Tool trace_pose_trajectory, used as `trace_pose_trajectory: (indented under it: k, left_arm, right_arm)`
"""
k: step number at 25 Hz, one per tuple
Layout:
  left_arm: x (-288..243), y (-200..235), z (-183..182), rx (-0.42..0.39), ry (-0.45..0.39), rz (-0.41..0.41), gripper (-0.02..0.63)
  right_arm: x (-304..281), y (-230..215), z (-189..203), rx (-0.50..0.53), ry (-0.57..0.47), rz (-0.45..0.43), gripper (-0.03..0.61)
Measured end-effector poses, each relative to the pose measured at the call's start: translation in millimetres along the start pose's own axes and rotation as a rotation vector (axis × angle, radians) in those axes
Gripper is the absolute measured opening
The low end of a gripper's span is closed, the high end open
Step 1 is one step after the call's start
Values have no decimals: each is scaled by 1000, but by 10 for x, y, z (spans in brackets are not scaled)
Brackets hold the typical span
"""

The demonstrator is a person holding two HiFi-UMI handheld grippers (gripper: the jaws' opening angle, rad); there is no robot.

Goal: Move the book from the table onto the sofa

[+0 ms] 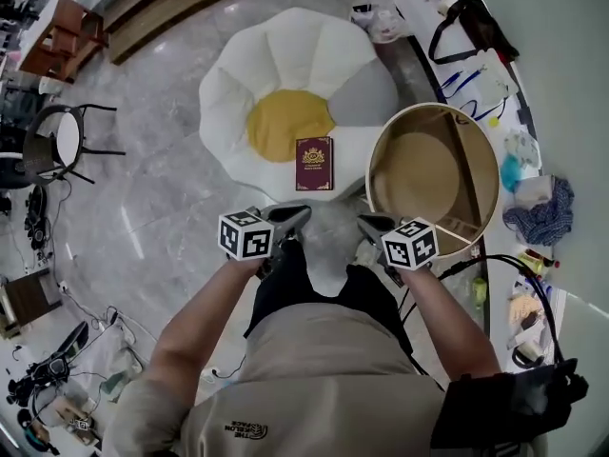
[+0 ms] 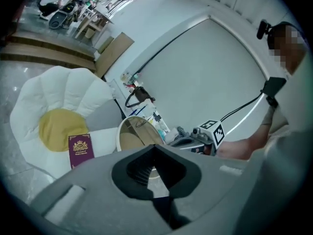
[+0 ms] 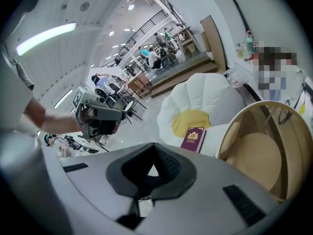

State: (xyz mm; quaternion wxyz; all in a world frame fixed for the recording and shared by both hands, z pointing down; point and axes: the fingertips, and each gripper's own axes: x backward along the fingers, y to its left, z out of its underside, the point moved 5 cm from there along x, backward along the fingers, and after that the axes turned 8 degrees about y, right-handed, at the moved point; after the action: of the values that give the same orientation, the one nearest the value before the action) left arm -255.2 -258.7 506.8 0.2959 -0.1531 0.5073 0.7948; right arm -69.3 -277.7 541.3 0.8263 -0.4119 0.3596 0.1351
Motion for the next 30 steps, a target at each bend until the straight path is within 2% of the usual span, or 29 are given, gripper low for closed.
trace_pose_trajectory:
  k: [7,13,18,21,26,30]
  left_arm:
    - [141,-1216,-109,-131,-77,-4,8]
    - [372,-1829,-123,-221,-140,-33,8]
    - [458,-2067,-52,-246,-186,-66,8]
    - [472,-2104,-24,-234,-214,-81,8]
    - [469,-2199,-68,-282,-218,-97,8]
    - [540,-2194,-105,-285,-223,-84,8]
  right_arm:
    - [902,425,-31,156,-65,-22,12]
    - [1332,696,-70,251,-99,-38,12]
    - [1510,814,-44,301,-121,-52,12]
    - [1566,864,-27,320,-135,-54,12]
    - [1649,957,-24,351,-142,-60,12]
    - [1664,1066,-77,361,-151,-59,12]
